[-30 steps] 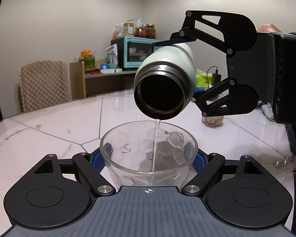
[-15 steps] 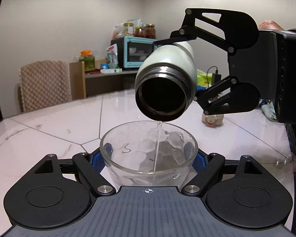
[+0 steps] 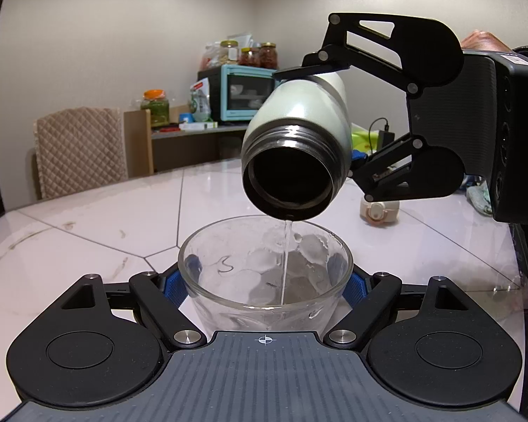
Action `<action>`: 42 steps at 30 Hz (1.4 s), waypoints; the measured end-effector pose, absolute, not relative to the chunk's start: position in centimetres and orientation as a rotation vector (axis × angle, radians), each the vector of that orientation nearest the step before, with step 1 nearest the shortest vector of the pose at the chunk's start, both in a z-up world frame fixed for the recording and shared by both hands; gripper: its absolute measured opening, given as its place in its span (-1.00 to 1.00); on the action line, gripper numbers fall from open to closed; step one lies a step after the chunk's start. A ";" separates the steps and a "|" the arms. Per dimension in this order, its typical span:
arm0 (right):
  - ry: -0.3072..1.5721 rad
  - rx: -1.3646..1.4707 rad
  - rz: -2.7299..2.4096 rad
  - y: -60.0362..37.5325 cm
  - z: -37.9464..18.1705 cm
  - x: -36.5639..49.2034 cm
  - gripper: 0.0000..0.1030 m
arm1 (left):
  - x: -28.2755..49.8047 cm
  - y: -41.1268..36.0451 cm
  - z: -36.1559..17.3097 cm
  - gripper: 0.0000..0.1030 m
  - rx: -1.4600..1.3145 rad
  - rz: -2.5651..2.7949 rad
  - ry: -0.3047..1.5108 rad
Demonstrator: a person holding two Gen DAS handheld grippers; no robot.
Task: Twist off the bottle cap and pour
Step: 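Pour water from the bottle into the glass held by the left gripper, then tilt the bottle mouth back up above the glass with the right gripper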
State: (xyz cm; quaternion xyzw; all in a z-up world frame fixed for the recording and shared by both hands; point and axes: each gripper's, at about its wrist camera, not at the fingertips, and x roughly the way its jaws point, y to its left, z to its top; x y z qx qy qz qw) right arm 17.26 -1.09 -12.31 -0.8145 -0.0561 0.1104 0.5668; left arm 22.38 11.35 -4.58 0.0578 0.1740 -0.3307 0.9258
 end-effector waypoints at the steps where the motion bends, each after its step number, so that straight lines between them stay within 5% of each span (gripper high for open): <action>1: -0.132 -1.920 0.257 -1.0 -12.4 17.3 0.36 | 22.4 11.4 -4.6 0.69 0.119 -0.678 0.357; 42: -0.109 -1.893 0.265 -0.1 -12.7 17.2 0.36 | 22.5 11.3 -4.6 0.69 0.119 -0.678 0.357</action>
